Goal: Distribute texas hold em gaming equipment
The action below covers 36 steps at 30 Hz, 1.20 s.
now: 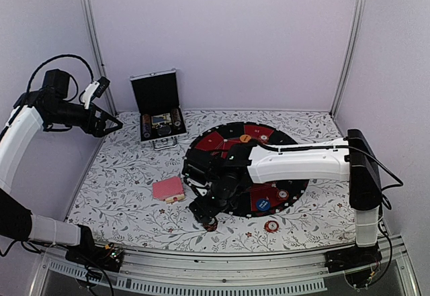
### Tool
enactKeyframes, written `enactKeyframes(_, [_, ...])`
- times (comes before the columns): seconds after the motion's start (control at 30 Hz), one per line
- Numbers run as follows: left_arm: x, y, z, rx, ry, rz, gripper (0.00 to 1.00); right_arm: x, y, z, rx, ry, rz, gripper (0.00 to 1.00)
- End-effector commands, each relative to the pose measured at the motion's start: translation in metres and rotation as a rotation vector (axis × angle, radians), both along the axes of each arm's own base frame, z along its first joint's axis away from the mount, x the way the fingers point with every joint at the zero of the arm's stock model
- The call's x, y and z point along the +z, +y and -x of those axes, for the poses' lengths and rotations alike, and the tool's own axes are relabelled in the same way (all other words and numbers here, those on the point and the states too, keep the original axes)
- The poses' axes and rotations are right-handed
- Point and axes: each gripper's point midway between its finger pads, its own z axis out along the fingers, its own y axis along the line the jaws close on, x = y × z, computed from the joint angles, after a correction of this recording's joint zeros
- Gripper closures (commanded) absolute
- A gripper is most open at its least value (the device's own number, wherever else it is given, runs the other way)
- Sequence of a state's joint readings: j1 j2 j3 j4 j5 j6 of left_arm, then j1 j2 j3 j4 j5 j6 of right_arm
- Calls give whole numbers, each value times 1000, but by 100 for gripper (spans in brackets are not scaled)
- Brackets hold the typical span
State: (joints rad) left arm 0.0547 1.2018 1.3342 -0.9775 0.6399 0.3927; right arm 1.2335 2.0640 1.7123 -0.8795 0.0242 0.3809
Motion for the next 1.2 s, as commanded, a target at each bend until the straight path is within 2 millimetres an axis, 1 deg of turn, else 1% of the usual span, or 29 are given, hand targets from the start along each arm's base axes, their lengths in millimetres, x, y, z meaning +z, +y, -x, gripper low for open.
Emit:
enactKeyframes(0.0, [13,0,5,-1,-28,3,0,-21,-2,1,-19,29,24,18])
enactKeyframes(0.13, [13,0,5,-2,-27,0,0,-35,-3,11,-2,72,40,18])
enactKeyframes(0.33, [13,0,5,-2,-25,4,0,-46,-4,14,2,84,52,19])
enactKeyframes(0.53, [13,0,5,-3,-27,-2,0,-52,0,13,6,83,53,27])
enactKeyframes(0.7, [13,1,6,-2,-28,-1,0,-59,-2,10,5,68,73,31])
enactKeyframes(0.9, [13,0,5,-3,-28,-3,0,-55,-1,8,1,57,65,38])
enactKeyframes(1.17, [12,0,6,-4,-25,-1,0,-47,-1,7,-1,54,56,43])
